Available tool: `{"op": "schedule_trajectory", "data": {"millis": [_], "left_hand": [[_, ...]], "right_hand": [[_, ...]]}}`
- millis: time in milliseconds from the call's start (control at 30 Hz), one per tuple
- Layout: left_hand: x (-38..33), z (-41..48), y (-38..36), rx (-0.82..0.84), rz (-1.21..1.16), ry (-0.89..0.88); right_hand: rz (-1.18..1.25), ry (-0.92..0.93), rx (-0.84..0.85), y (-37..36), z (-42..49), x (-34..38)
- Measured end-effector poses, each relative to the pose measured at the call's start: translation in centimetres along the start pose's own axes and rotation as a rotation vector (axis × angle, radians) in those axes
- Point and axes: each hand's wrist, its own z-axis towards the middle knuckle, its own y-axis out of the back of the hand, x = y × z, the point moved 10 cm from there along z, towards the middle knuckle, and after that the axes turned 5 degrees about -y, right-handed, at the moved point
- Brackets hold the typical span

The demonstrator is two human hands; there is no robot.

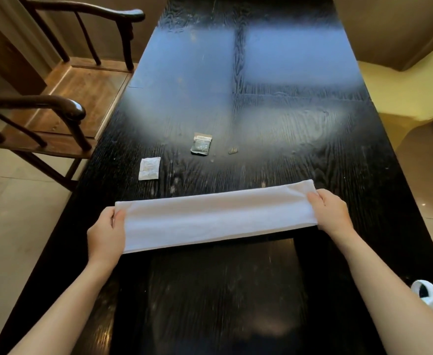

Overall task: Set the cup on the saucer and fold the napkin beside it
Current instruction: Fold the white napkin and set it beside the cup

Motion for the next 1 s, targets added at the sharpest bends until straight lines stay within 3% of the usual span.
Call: {"op": "schedule_trajectory", "data": {"millis": [100,200,300,367,467,600,700,833,1000], "left_hand": [[0.7,-0.5,-0.4,0.074,0.115,0.041],[-0.9,-0.7,-0.1,0.060,0.361,-0.011],[-6.5,-2.4,-2.2,0.003,0.417,-0.329],[-10.0,-4.8,-6.4,0.113,0.385,-0.541],[-12.0,-8.1,-12.9,0.310,0.462,-0.644],[-10.4,-8.6,-15.6,0.353,0.577,-0.599],[-10.0,-8.7,-16.1,0.367,0.595,-0.596],[-10.1,-8.8,-16.1,0.412,0.577,-0.584],[-9.9,-8.0,-15.5,0.463,0.426,-0.523]], "right_hand": [[-0.006,-0.082,0.020,0.1,-1.0,-0.9],[0.146,-0.172,0.050,-0.2,-2.4,-1.7],[0.437,-0.231,0.116,-1.0,-4.3,-1.8],[0.654,-0.220,0.142,-1.4,-5.3,-1.7],[0.996,-0.129,0.327,-2.6,-6.5,-0.2],[1.221,0.023,0.600,-3.2,-7.9,2.5],[1.115,0.066,0.567,-3.8,-8.6,2.9],[0.685,0.189,0.331,-4.8,-9.7,5.9],[0.292,0.263,0.235,-9.3,-11.4,9.0]]}}
